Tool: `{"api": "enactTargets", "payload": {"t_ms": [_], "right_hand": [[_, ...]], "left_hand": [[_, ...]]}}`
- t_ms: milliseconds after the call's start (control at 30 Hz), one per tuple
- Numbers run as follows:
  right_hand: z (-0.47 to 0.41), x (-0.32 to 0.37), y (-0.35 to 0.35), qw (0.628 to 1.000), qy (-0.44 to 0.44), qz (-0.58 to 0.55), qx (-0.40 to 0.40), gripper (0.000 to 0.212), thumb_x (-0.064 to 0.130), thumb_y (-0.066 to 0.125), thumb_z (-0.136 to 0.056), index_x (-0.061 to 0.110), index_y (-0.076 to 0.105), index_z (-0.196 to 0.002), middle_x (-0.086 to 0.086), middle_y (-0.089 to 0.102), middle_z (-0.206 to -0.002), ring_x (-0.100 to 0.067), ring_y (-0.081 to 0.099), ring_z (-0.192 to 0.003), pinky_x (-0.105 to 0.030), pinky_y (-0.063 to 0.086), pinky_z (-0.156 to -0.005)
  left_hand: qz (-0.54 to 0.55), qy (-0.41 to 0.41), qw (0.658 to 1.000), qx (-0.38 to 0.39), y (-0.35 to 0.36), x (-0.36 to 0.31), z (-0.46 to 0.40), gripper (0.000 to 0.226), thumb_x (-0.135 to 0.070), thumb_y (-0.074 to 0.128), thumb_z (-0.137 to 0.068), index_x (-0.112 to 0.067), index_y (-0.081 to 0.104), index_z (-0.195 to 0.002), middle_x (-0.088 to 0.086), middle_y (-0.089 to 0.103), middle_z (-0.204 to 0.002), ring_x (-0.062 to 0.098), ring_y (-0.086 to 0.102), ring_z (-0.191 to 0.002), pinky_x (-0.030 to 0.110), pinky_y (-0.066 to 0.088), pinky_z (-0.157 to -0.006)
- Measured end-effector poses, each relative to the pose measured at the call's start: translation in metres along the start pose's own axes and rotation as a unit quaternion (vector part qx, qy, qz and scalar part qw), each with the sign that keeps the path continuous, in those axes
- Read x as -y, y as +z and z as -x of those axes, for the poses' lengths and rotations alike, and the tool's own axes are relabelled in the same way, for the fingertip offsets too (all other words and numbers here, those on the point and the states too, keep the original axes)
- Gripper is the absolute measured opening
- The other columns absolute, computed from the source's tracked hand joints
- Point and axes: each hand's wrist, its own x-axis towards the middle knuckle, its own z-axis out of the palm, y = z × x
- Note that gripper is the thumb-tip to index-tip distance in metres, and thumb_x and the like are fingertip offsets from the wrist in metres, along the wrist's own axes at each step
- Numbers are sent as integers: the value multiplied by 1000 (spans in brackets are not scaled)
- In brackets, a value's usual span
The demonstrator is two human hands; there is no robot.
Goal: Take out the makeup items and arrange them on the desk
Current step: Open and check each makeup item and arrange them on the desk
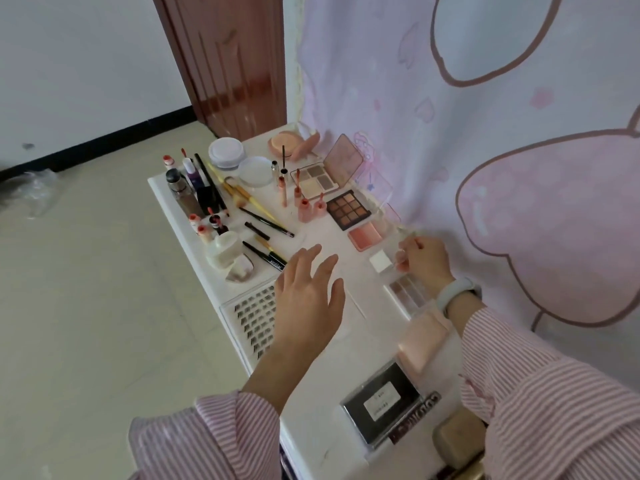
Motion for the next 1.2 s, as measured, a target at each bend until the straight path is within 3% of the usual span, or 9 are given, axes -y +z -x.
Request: {"api": "enactTargets", "payload": {"t_ms": [200, 367, 433, 567, 667, 767, 1000, 1133, 1200], "right_hand": [[-7, -6, -1, 994, -52, 99, -18, 23, 4, 43, -91, 2, 58, -74, -8, 54, -61, -15, 50, -50, -12, 41, -41], [-9, -4, -2, 979, -102, 178, -14, 18, -2, 44, -87, 0, 61, -88, -18, 57, -78, -28, 55, -71, -39, 49, -66], [-8, -4, 0, 968, -131, 216, -6, 20, -3, 43, -86, 9, 59, -91, -14, 54, -82, -26, 52, -76, -36, 46, -67], [-7, -9, 4, 961, -131, 242, -18, 32, -2, 45, -89, -1, 57, -118, -17, 60, -105, -21, 52, -88, -34, 48, -85], [-8, -13, 6, 953, -147, 265, -31, 33, -1, 45, -90, 1, 55, -121, -17, 61, -109, -24, 56, -93, -26, 44, -81], [-7, -13, 6, 949, -159, 271, -41, 31, 1, 47, -89, 2, 55, -120, -16, 59, -111, -25, 55, -95, -25, 43, -80], [23, -20, -7, 929, -178, 319, -63, 41, 19, 52, -88, 7, 47, -128, -15, 51, -126, -29, 44, -117, -39, 41, -92], [49, -41, -13, 858, -158, 489, 9, 69, 50, 53, -84, 16, 28, -138, -14, 38, -140, -31, 35, -128, -43, 31, -104], [53, -48, -13, 838, -127, 530, 30, 76, 56, 52, -82, 18, 21, -140, -15, 36, -139, -32, 35, -127, -43, 34, -103]], "left_hand": [[-30, 20, 999, -5, 9, 6, 2, 36, -24, 55, -91, -13, 56, -125, 13, 44, -140, 33, 28, -136, 50, 25, -107], [-22, 15, 1000, -11, 9, 4, 2, 35, -24, 54, -91, -12, 57, -124, 13, 44, -140, 33, 29, -136, 50, 25, -107], [-9, 12, 1000, -17, 9, 3, 2, 34, -22, 55, -90, -11, 58, -122, 15, 45, -139, 34, 31, -134, 53, 28, -106], [3, 8, 1000, -21, 9, 3, 4, 33, -20, 56, -90, -9, 59, -121, 15, 46, -137, 34, 34, -133, 55, 32, -105], [13, 4, 1000, -17, 8, 2, 5, 34, -20, 56, -90, -10, 58, -123, 14, 45, -138, 33, 33, -133, 54, 32, -105], [8, 8, 1000, -13, 7, 2, 5, 36, -22, 54, -91, -11, 56, -125, 12, 44, -140, 31, 31, -134, 52, 30, -107], [15, 3, 1000, -17, 3, 2, 13, 36, -19, 56, -90, -11, 56, -125, 13, 45, -138, 33, 34, -133, 53, 31, -106], [13, 0, 1000, -22, 7, 3, 30, 35, -18, 56, -89, -10, 57, -123, 14, 49, -135, 35, 40, -129, 52, 31, -103], [10, -6, 1000, -11, 10, 5, 38, 37, -20, 55, -90, -10, 55, -126, 13, 48, -136, 34, 39, -130, 49, 29, -104]]}}
